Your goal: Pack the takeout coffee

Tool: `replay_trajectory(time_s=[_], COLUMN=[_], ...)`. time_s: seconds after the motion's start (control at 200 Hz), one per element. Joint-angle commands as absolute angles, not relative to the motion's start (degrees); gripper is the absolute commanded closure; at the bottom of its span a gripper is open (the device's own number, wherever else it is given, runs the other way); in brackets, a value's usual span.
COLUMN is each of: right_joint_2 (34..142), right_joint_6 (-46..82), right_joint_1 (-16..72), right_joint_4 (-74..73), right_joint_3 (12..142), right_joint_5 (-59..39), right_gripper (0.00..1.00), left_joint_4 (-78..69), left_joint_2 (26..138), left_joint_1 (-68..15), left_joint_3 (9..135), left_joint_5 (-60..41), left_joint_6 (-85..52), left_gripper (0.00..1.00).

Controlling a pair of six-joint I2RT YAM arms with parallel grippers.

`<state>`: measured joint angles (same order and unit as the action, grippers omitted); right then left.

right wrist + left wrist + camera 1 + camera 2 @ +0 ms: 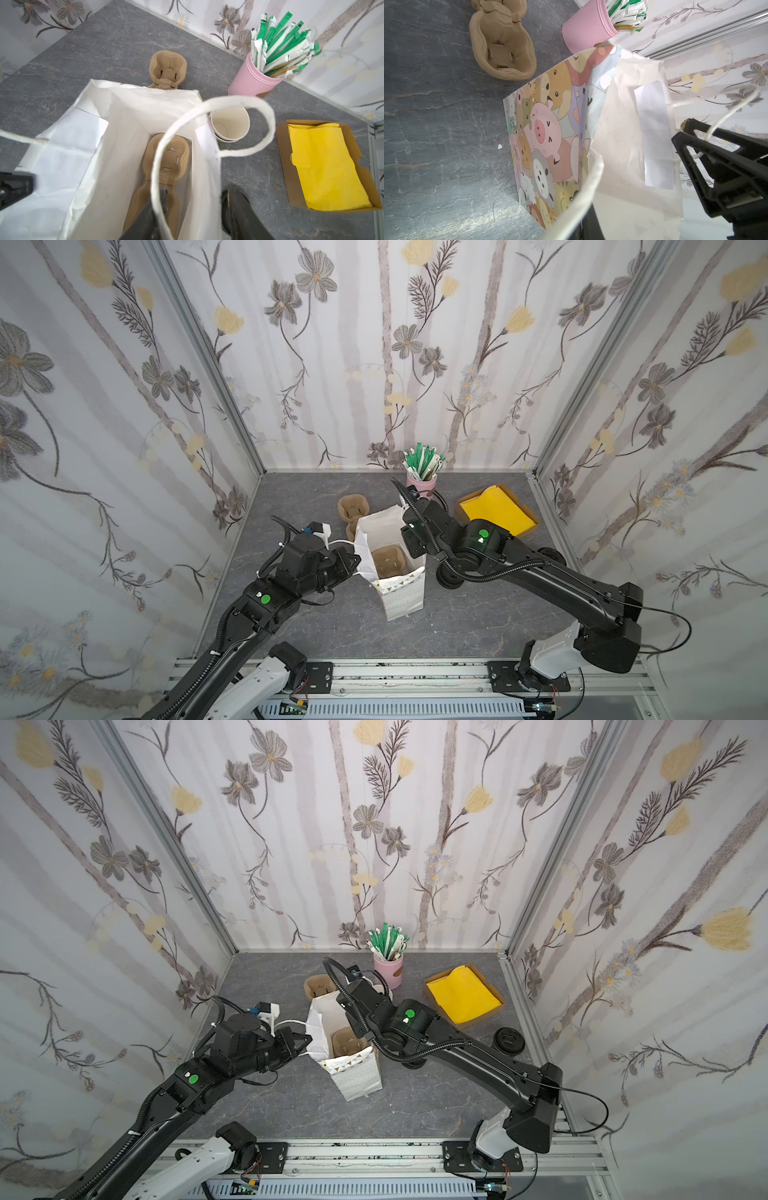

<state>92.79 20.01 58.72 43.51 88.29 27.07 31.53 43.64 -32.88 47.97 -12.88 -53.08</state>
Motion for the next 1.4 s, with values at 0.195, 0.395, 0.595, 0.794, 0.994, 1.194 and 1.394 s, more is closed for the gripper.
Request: replay_trajectory(time_s=[0.195, 0.395, 0.595, 0.794, 0.994, 1.194, 1.394], right_joint_2=[78.55, 74.29, 72.12, 72.48, 72.52, 72.86, 71.33], right_joint_6=[33.08, 37.86, 44.71, 53.01, 60.62, 63.35, 63.57], right_joint_1=[49.88, 45.31, 42.89, 41.77, 41.13, 40.88, 40.19], right_joint_4=[24.33, 11.26, -7.87, -24.19, -36.05, -39.19, -35.69], right_joint_3=[68.9, 58.06, 48.35, 40.96, 35.21, 35.02, 35.36], right_joint_5=[9.51, -6.29, -20.4, -27.23, -27.03, -27.01, -24.03], right_gripper=[0.58, 0.63, 0.64, 0.64, 0.61, 0.52, 0.55], left_joint_4=[31.64, 31.62, 31.55, 31.64, 31.64, 31.61, 31.64], left_joint_2=[42.02, 41.89, 43.5, 44.42, 43.35, 43.31, 43.42], left_joint_1=[-32.86, -32.85, -32.82, -32.87, -32.87, -32.84, -32.86], left_joint_3=[46.46, 45.65, 45.92, 46.04, 45.53, 44.93, 45.06], left_joint_5=[-10.03, -10.04, -9.66, -10.04, -9.85, -9.88, -9.82], left_joint_6=[-53.12, -53.44, -53.05, -52.39, -52.33, -51.69, -51.24], left_gripper=[1.0, 1.0, 1.0, 1.0, 1.0, 1.0, 1.0])
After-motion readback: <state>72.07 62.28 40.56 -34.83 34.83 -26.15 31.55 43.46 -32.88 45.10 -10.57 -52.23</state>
